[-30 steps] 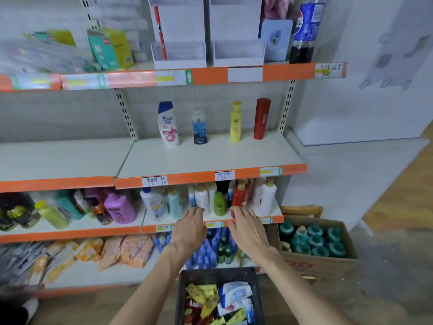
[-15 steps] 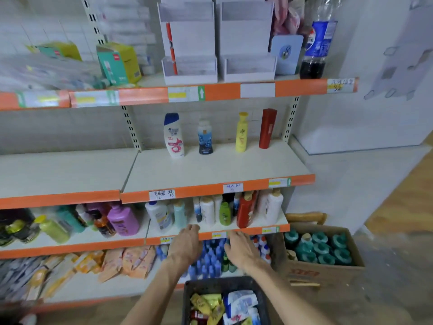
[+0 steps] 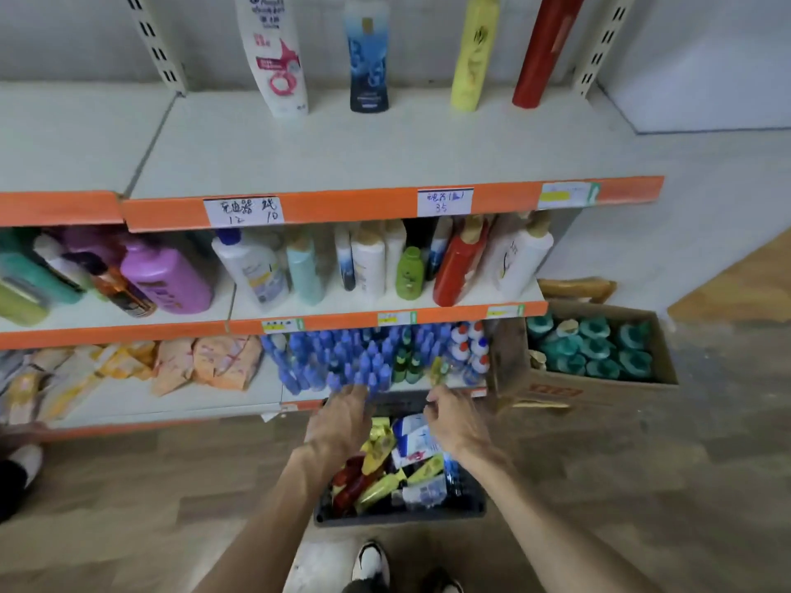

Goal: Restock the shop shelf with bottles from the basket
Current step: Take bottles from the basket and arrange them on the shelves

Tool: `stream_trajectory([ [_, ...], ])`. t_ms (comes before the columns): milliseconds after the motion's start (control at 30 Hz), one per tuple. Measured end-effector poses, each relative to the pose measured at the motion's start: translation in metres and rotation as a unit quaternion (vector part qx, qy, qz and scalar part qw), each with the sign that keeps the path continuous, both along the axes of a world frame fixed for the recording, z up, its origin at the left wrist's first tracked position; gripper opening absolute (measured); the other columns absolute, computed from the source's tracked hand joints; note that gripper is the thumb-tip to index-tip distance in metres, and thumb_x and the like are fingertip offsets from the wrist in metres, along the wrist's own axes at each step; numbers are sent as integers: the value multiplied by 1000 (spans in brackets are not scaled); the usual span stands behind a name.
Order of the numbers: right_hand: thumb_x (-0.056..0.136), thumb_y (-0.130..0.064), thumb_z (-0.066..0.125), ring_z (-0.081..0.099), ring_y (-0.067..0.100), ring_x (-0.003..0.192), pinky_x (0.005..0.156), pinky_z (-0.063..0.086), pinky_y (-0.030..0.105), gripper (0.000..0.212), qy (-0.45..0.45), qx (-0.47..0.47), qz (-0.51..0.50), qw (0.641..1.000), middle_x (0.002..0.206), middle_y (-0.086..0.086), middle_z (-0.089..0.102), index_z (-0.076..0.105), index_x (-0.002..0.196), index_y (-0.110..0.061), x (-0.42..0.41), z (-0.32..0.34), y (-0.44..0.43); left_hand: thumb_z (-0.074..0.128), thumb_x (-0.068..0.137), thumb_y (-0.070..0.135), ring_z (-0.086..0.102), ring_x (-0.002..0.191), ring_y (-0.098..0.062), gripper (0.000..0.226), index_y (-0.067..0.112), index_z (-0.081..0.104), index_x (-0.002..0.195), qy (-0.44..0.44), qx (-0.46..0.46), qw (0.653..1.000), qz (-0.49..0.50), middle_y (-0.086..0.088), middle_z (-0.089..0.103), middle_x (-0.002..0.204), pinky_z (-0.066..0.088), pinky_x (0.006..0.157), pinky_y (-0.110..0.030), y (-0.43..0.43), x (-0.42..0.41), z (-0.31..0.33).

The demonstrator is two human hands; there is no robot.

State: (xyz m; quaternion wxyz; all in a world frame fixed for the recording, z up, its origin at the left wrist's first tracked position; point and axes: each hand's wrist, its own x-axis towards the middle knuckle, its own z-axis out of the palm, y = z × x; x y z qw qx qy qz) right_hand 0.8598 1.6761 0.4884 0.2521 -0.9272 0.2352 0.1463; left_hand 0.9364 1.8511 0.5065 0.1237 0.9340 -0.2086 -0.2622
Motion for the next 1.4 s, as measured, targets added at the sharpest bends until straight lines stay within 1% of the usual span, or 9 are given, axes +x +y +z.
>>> stream_trajectory([
  [167, 98, -28, 52, 57, 21, 112, 91, 48, 34, 22, -12, 10, 7, 1000, 119, 2, 63, 59, 116, -19, 5, -103, -9, 51, 88, 16, 54, 117, -26, 38, 19, 47, 126, -8, -6, 1000, 4, -2, 54, 128, 47, 94, -40, -10, 6, -102],
  [533, 96, -18, 55, 52, 27, 118, 94, 45, 37, 27, -22, -57, 29, 998, 125, 1, 62, 54, 122, -23, 7, -435, -65, 50, 90, 19, 50, 122, -23, 34, 22, 47, 124, -22, -9, 998, -61, 0, 49, 131, 45, 97, -39, -53, -9, -457],
  [733, 89, -8, 53, 36, 25, 136, 107, 31, 37, 56, 9, -161, 154, 975, 144, 2, 46, 39, 143, -19, -9, -584, -69, 48, 92, 20, 51, 120, -26, 36, 20, 45, 128, -40, 18, 995, -89, -2, 47, 132, 44, 95, -38, -69, -9, -596],
  [867, 84, -3, 59, 28, 25, 140, 109, 29, 39, 75, -3, -225, 207, 952, 153, 2, 34, 27, 150, -19, -11, -628, -79, 53, 88, 11, 48, 124, -24, 52, 24, 37, 136, -63, 2, 995, -76, -1, 41, 137, 45, 99, -38, -84, 9, -643],
  [1033, 76, 3, 66, 28, 29, 141, 109, 32, 43, 82, -6, -224, 215, 951, 153, 7, 33, 30, 148, -13, -9, -636, -76, 56, 85, 4, 39, 129, -25, 66, 19, 27, 142, -47, 45, 992, -103, -4, 29, 144, 42, 103, -39, -104, 6, -669],
  [1133, 36, -16, 93, 64, 24, 112, 81, 56, 39, 83, -71, -224, 211, 949, 120, 6, 68, 70, 116, -14, 1, -644, -78, 55, 86, 6, 37, 130, -23, 67, 18, 24, 144, -83, 56, 988, -119, -2, 27, 146, 43, 102, -37, -110, 15, -679],
  [1200, 18, -21, 93, 73, 21, 88, 66, 56, 33, 79, -95, -236, 211, 944, 94, 1, 75, 77, 95, -18, 7, -663, -79, 58, 86, 11, 38, 131, -23, 74, 20, 19, 147, -99, 69, 985, -126, -1, 28, 147, 43, 103, -36, -112, 27, -686],
  [1300, 48, -33, 86, 66, 23, 90, 81, 41, 42, 56, -106, -255, 226, 934, 91, 1, 72, 69, 99, -19, 13, -695, -79, 56, 87, 14, 39, 133, -21, 76, 25, 14, 149, -93, 71, 985, -126, 2, 32, 146, 37, 105, -35, -117, 36, -697],
  [1400, 49, -45, 84, 66, 21, 91, 86, 50, 40, 57, -99, -249, 228, 936, 92, 0, 70, 69, 97, -20, 10, -707, -74, 54, 89, 28, 41, 130, -19, 71, 24, 16, 149, -93, 45, 987, -124, 2, 34, 144, 36, 104, -33, -120, 37, -706],
])
